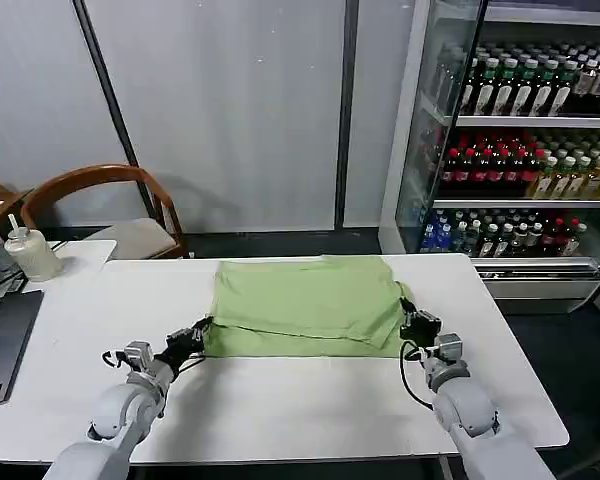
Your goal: Fold and organize the clothes.
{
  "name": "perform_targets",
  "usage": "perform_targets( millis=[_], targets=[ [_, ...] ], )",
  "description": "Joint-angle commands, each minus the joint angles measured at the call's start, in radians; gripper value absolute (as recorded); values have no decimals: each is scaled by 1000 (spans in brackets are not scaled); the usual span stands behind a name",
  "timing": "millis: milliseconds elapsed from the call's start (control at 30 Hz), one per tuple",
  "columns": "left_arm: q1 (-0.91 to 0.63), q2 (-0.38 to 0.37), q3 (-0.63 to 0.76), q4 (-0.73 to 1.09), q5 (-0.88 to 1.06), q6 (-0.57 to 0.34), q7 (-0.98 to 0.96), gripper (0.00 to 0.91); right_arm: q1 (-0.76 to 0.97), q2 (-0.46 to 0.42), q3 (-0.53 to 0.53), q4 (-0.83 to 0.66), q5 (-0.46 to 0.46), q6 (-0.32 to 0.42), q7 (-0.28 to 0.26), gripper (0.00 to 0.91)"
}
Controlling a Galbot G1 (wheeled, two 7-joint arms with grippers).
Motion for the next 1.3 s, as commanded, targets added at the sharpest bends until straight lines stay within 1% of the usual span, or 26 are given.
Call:
perform_targets(
  millis=[33, 233, 400, 433, 467, 500, 567, 667, 733, 867, 900, 967, 1000, 1067, 1100, 1133, 1200, 1300],
  targets=[
    [-47, -1, 18, 51, 0, -9, 8, 20, 28, 5, -5, -38, -16, 6, 4, 0],
    [-83, 11, 61, 82, 14, -13, 15, 20, 47, 2, -13, -66, -13, 11, 2, 0],
    [-94, 8, 63, 95, 14, -13, 16, 20, 53, 5, -18, -79, -14, 14, 2, 0],
    [-95, 7, 63, 95, 14, -14, 16, 91, 56, 6, -20, -83, -14, 14, 0, 907],
    [-94, 7, 62, 95, 14, -14, 16, 443, 60, 7, -21, -86, -14, 12, 1, 907],
    [-92, 7, 62, 95, 16, -16, 14, 907, 63, 8, -24, -87, -17, 2, 8, 907],
    [-91, 6, 63, 99, 28, -16, 6, 907, 77, 11, -27, -100, -20, -9, 8, 907],
    [-94, 0, 61, 116, 43, -26, -4, 907, 128, 23, -44, -158, -35, -20, 21, 907],
    [-94, -2, 53, 122, 44, -27, -9, 907, 157, 36, -47, -192, -49, -50, 40, 907],
    [-67, 15, 22, 96, 48, -34, -8, 907, 157, 40, -39, -191, -53, -68, 68, 907],
    [-61, 21, 16, 82, 47, -36, -7, 907, 150, 36, -30, -181, -54, -68, 68, 907],
    [-28, 41, -18, 54, 46, -79, 9, 907, 127, 22, -9, -136, -50, -64, 67, 907],
    [-13, 54, -42, 35, 42, -96, 27, 907, 97, 7, 6, -87, -46, -65, 66, 907],
    [29, 80, -100, -21, 30, -89, 40, 907, 9, -25, 45, 1, -18, -72, 64, 907],
    [44, 89, -106, -43, 25, -82, 38, 907, -26, -37, 52, 31, -7, -75, 65, 907],
    [70, 103, -106, -70, 25, -62, 27, 907, -77, -57, 58, 72, 0, -78, 66, 907],
    [110, 110, -87, -126, 50, -19, 4, 907, -131, -69, 58, 111, 4, -81, 72, 907],
    [162, 104, -37, -176, 107, 43, -40, 907, -195, -61, 63, 148, 28, -93, 85, 907]
  ],
)
